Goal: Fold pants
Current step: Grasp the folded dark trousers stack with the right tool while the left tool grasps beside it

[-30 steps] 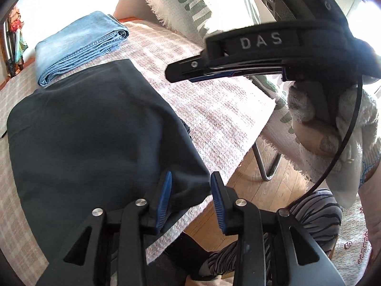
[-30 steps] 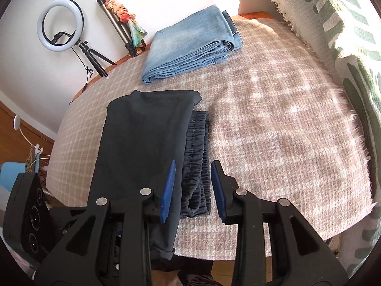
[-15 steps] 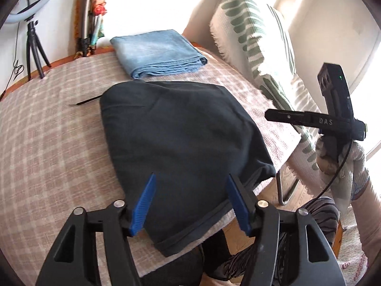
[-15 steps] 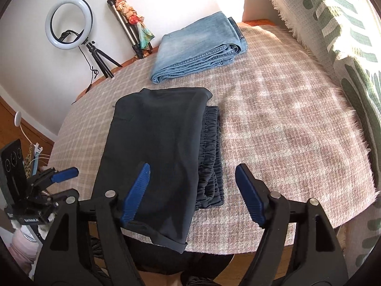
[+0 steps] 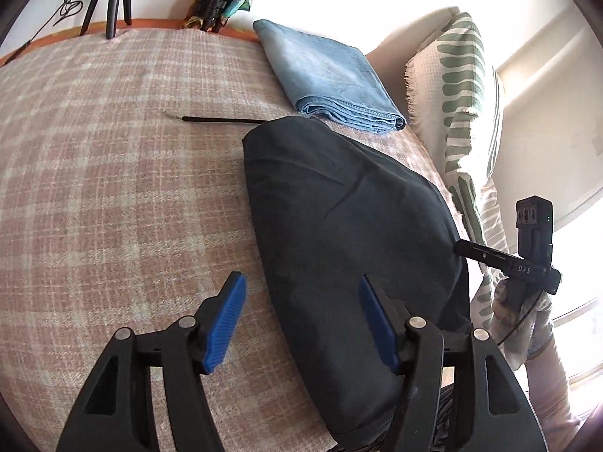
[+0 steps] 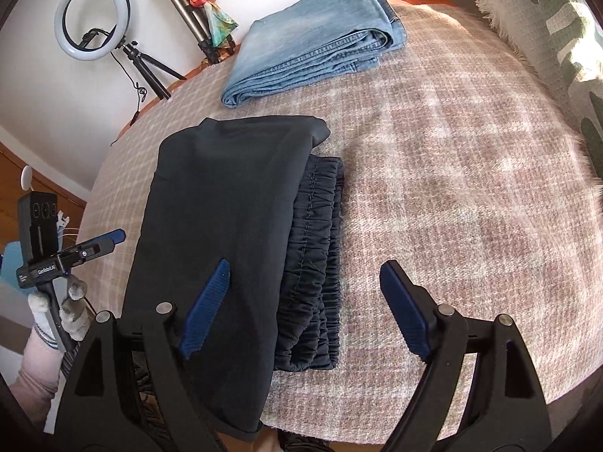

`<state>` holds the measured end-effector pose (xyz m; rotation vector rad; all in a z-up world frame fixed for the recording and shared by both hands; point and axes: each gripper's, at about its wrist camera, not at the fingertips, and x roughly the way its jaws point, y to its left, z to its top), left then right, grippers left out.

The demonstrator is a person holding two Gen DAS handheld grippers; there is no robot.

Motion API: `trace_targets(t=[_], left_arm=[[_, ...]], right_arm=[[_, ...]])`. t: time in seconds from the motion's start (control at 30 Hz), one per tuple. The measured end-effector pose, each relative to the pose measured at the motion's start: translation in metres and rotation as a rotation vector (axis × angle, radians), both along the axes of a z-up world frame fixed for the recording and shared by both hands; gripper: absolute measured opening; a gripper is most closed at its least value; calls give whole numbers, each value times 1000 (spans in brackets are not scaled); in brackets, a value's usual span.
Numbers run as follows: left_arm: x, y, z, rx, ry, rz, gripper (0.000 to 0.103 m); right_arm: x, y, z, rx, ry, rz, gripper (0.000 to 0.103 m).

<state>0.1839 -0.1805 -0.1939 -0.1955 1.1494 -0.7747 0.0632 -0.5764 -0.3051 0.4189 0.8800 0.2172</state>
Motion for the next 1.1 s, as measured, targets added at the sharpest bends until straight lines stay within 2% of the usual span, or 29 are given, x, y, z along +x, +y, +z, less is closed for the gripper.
trace_targets(t=[0.13, 0.37, 0.57, 0.87, 1.0, 1.07, 1.1], left_arm=[[8, -2, -13, -38, 45, 10, 60], [15, -16, -26, -24, 79, -6, 60], [22, -21, -30, -52, 94, -5, 60], [29, -34, -31, -85, 72, -5, 60], [31, -39, -31, -83, 64, -15, 60], [30, -45, -30, -66, 53, -28, 47], [30, -45, -31, -58, 48, -30, 46]], right_arm=[[12, -1, -4, 15, 6, 29, 85], [30, -3, -14, 81, 14, 74, 86], [38, -8, -23, 152, 14, 104, 87], [44, 1, -22, 160, -6, 153, 90], [43, 8, -21, 110, -11, 182, 88], [42, 2, -22, 133, -12, 185, 85], [43, 0, -23, 151, -14, 184, 84]])
